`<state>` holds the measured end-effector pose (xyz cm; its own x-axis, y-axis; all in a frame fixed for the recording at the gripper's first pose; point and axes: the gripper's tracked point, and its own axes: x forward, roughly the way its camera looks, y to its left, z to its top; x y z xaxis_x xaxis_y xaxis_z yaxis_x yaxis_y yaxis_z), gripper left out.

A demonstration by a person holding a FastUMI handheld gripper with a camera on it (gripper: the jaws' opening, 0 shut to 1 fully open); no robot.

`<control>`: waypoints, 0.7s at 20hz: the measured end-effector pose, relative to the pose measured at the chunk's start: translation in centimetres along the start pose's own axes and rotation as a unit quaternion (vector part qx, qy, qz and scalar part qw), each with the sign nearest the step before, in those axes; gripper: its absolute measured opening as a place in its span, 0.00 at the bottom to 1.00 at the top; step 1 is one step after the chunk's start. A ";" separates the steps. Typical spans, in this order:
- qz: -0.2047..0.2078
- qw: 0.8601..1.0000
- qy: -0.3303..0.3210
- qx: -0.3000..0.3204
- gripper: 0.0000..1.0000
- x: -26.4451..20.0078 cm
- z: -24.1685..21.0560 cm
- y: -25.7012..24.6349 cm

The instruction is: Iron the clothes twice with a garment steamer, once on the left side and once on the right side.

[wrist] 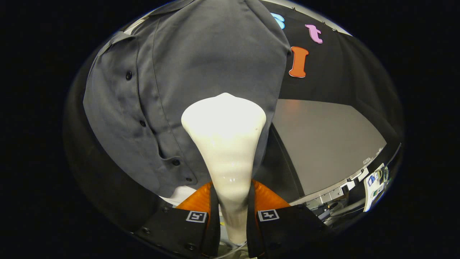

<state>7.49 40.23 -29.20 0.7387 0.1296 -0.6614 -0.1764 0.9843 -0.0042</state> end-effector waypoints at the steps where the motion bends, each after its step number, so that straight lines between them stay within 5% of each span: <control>1: -0.001 1.000 0.005 0.000 0.38 0.4 -0.6 0.0; 14: -0.012 0.996 0.091 0.003 0.38 7.2 -7.7 0.9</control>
<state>7.69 41.11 -39.73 0.6122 0.0824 -0.7864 -0.1553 0.9877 -0.0175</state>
